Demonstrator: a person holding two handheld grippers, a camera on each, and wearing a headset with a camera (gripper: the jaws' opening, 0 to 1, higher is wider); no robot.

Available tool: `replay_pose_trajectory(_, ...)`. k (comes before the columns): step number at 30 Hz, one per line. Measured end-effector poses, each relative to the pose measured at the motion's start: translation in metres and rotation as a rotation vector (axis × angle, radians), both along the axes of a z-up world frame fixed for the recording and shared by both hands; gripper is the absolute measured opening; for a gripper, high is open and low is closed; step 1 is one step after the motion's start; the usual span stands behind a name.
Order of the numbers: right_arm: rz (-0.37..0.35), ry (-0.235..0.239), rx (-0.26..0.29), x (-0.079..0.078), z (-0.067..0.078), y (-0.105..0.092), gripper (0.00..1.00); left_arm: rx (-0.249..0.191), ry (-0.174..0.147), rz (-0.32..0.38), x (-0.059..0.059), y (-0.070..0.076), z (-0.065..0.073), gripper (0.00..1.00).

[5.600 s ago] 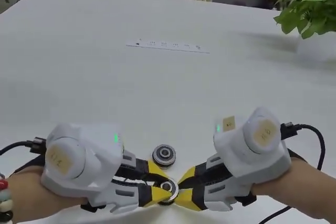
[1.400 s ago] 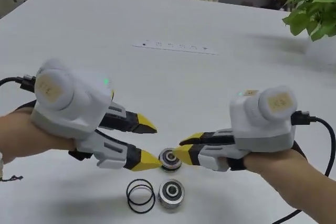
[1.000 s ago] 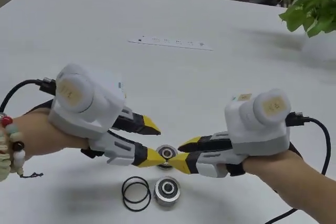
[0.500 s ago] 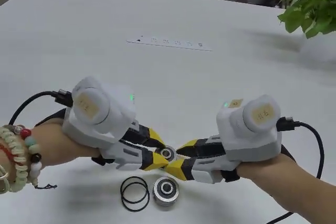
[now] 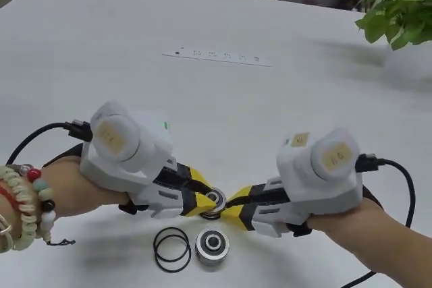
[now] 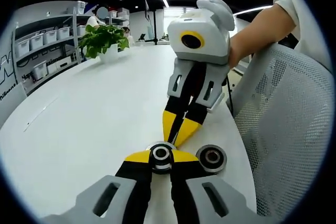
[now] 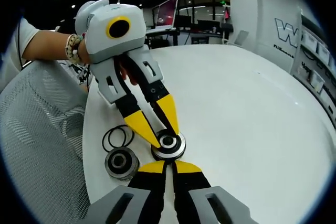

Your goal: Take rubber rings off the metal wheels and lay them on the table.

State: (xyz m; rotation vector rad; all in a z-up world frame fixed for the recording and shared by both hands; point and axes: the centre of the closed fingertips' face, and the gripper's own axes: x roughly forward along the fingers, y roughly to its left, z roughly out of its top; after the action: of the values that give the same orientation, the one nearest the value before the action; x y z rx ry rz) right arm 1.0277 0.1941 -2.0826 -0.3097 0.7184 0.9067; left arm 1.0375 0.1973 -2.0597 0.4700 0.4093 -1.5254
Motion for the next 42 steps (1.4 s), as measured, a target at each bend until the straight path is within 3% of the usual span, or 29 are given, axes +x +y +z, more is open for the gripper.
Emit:
replay_pose_trajectory(4, -0.005, 0.004, -0.008, 0.0, 0.0, 0.0, 0.0, -0.003, 0.001, 0.001, -0.001, 0.001, 0.0, 0.07)
replay_pose_trajectory(7, -0.056, 0.031, -0.004, 0.002, 0.0, -0.002, 0.0, -0.003, 0.0, 0.003, 0.0, 0.002, 0.0, 0.07)
replay_pose_trajectory(15, -0.191, 0.119, 0.074, 0.006, 0.002, -0.005, 0.0, -0.001, -0.002, 0.008, 0.0, 0.005, 0.0, 0.07)
replay_pose_trajectory(18, -0.217, 0.135, 0.1, 0.008, 0.003, -0.007, 0.0, 0.0, -0.003, 0.009, 0.0, 0.005, 0.0, 0.07)
replay_pose_trajectory(20, -0.242, 0.119, 0.11, 0.013, 0.006, -0.01, 0.0, 0.0, -0.001, 0.005, -0.001, 0.006, 0.0, 0.07)
replay_pose_trajectory(21, -0.27, 0.151, 0.16, 0.013, 0.009, -0.007, 0.0, 0.0, -0.002, 0.005, -0.001, 0.006, 0.0, 0.07)
replay_pose_trajectory(22, -0.278, 0.161, 0.162, 0.012, 0.008, -0.009, 0.0, -0.001, -0.003, 0.006, 0.0, 0.006, 0.0, 0.07)
replay_pose_trajectory(23, -0.28, 0.137, 0.156, 0.014, 0.008, -0.012, 0.0, 0.0, -0.003, 0.005, 0.0, 0.006, -0.001, 0.07)
replay_pose_trajectory(26, -0.317, 0.163, 0.259, 0.019, 0.02, -0.006, 0.0, -0.001, -0.006, -0.001, -0.001, 0.006, -0.001, 0.07)
replay_pose_trajectory(27, -0.321, 0.166, 0.269, 0.019, 0.022, -0.005, 0.0, -0.001, -0.009, -0.001, -0.001, 0.005, -0.001, 0.07)
replay_pose_trajectory(29, -0.297, 0.139, 0.217, 0.019, 0.02, -0.007, 0.0, 0.001, -0.01, -0.002, 0.0, 0.005, -0.001, 0.07)
replay_pose_trajectory(31, -0.222, 0.085, 0.114, 0.014, 0.01, -0.012, 0.0, -0.001, -0.009, -0.001, 0.0, 0.005, -0.001, 0.07)
replay_pose_trajectory(32, -0.186, 0.098, 0.089, 0.008, 0.005, -0.011, 0.0, -0.001, -0.009, -0.001, 0.0, 0.006, -0.001, 0.07)
replay_pose_trajectory(33, -0.157, 0.13, 0.093, 0.0, 0.001, -0.007, 0.0, -0.001, -0.009, -0.002, 0.0, 0.006, -0.001, 0.07)
replay_pose_trajectory(35, -0.143, 0.136, 0.102, -0.003, -0.002, -0.004, 0.0, -0.002, -0.01, -0.002, 0.0, 0.006, -0.002, 0.07)
replay_pose_trajectory(37, -0.112, 0.103, 0.064, -0.002, -0.002, -0.004, 0.08, -0.004, -0.009, -0.002, 0.0, 0.006, -0.002, 0.07)
replay_pose_trajectory(39, -0.109, 0.098, 0.095, -0.001, 0.001, 0.001, 0.21, -0.006, -0.008, -0.002, 0.0, 0.006, -0.001, 0.07)
replay_pose_trajectory(42, -0.086, 0.045, 0.093, 0.004, 0.003, 0.008, 0.27, -0.007, -0.007, -0.002, 0.0, 0.006, -0.002, 0.07)
